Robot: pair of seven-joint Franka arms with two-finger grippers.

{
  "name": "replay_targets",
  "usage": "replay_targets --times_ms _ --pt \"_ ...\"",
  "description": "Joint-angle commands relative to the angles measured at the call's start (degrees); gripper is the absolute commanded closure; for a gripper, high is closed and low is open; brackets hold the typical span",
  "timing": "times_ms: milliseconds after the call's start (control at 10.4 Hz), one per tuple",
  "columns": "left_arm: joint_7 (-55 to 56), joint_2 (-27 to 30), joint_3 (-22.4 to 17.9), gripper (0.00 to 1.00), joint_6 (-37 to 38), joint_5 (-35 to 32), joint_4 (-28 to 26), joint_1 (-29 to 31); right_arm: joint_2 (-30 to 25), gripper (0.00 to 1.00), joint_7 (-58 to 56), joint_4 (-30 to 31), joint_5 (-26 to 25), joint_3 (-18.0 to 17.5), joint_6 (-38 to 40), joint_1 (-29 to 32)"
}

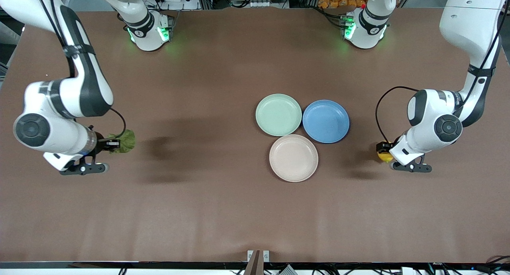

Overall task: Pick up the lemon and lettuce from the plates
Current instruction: 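Carry the lemon beside the plates while the right gripper carries lettuce away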

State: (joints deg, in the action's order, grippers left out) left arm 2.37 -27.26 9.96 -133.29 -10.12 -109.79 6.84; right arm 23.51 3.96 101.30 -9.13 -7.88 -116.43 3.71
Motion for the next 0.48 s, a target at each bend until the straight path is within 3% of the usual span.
replay_targets --times_ms 0,96,192,288,384 --pt "2.4 1.5 0.4 0.00 0.3 -1.9 0.7 -0.8 -0.1 1.00 -0.9 8.8 4.0 0.8 -11.5 0.6" --pt "3.9 2.5 0.5 0.00 0.3 -1.1 0.7 -0.8 1.3 0.91 -0.9 8.8 5.2 1.5 -12.7 0.4" --pt "6.8 3.5 1.7 0.00 0.3 -1.0 0.5 -0.8 1.8 0.24 -0.9 8.6 5.4 1.5 -13.0 0.4" --pt "10.2 4.3 3.3 0.00 0.5 -1.0 0.4 -0.8 1.6 0.00 -0.9 8.6 5.3 2.0 -13.2 0.3" --pt "12.4 5.1 5.0 0.00 0.6 -1.0 0.0 -0.7 1.0 0.00 -0.8 8.2 5.3 2.4 -12.7 0.2"
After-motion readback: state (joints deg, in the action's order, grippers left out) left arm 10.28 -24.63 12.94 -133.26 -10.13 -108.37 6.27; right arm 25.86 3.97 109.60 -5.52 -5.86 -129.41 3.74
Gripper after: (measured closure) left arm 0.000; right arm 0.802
